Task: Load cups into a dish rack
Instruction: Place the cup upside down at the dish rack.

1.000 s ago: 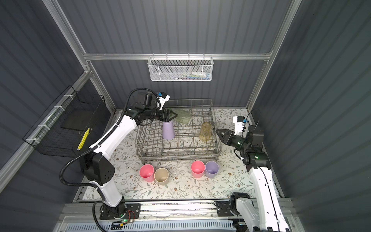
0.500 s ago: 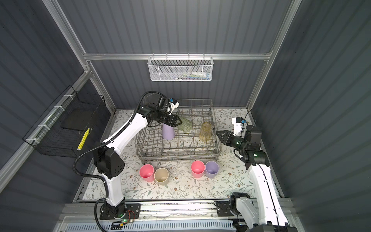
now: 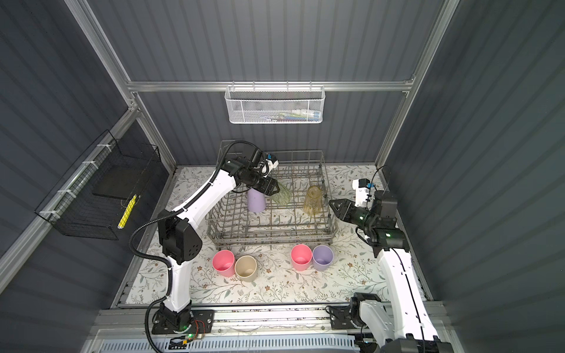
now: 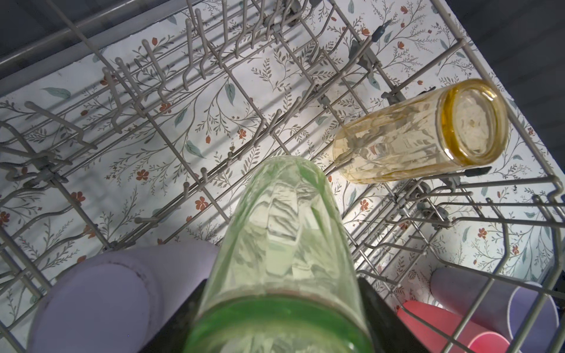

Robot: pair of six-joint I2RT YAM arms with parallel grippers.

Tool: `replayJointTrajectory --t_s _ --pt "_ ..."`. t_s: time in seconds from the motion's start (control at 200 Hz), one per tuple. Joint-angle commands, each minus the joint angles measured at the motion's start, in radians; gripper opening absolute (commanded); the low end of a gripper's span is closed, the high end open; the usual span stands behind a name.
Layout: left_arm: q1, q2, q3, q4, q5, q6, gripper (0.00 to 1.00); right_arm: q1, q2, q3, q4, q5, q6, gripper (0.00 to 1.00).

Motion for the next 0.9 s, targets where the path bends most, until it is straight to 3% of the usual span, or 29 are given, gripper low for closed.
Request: replayJointTrajectory --t_s 0.0,0.38,0.896 --pt "-0.019 0.035 0.074 -0.045 -0.027 0.034 0.49 -0.005 0.007 -0.014 0.004 -0.003 -0.016 0.34" --pt "-0.063 0.174 0.252 -0.165 -0.134 0.077 0.49 -0.005 0.017 -0.022 0.007 -0.002 -0.018 0.34" --pt "-0.071 0.257 0.319 -0.18 -0.196 0.101 0.55 -0.005 0.04 -0.021 0.021 -0.011 -0.006 0.35"
